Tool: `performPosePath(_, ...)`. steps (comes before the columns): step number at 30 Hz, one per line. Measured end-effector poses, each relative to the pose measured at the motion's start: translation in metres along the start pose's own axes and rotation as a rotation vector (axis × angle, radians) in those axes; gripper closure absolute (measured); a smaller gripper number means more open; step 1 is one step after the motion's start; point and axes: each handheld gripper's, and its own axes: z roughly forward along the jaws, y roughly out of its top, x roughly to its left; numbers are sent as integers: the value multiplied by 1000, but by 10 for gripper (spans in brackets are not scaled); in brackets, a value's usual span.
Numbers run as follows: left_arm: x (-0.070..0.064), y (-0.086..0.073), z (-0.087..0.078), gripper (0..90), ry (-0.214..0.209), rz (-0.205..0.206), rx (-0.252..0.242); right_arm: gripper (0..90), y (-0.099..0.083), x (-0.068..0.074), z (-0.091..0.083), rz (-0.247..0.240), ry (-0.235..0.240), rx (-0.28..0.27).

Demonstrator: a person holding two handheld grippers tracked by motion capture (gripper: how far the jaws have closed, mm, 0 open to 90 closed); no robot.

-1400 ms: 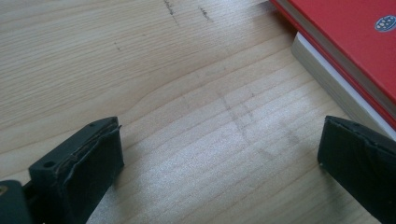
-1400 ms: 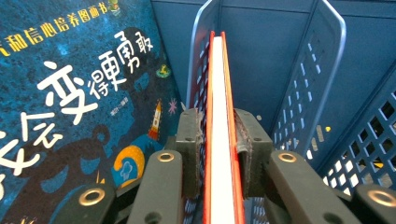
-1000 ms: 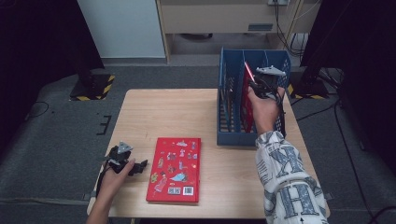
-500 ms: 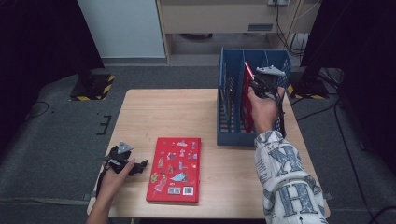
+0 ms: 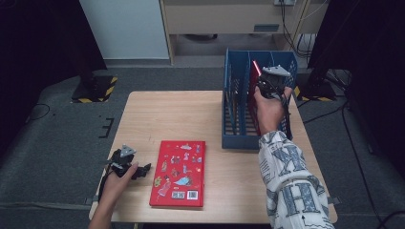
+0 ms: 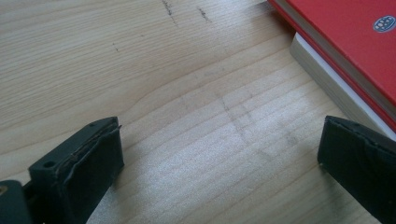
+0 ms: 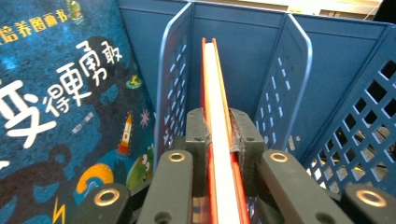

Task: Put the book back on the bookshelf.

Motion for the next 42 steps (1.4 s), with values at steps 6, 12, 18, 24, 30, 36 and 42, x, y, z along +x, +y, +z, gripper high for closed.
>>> performPosePath(6, 0, 0, 0, 0, -1, -2, -2, 794, 3, -3, 4, 12, -15, -2)
performPosePath(12, 0, 0, 0, 0, -1, -3, -4, 794, 4, -3, 7, 0, -20, 1)
performPosePath(18, -1, 0, 1, 0, -1, -4, -5, 794, 5, -2, 9, -7, -32, 5)
performPosePath(24, -1, 0, 1, 0, -1, -4, -5, 794, 4, -2, 12, -5, -36, 11)
performPosePath(30, -1, 0, 1, 0, -1, -3, -5, 793, 3, 1, 14, -9, -37, 10)
performPosePath(36, -1, 0, 1, 0, -2, -2, -4, 792, 3, 8, 14, -23, -36, 12)
performPosePath(42, -1, 1, 1, 0, -2, -2, -4, 788, 3, 15, 14, -30, -35, 16)
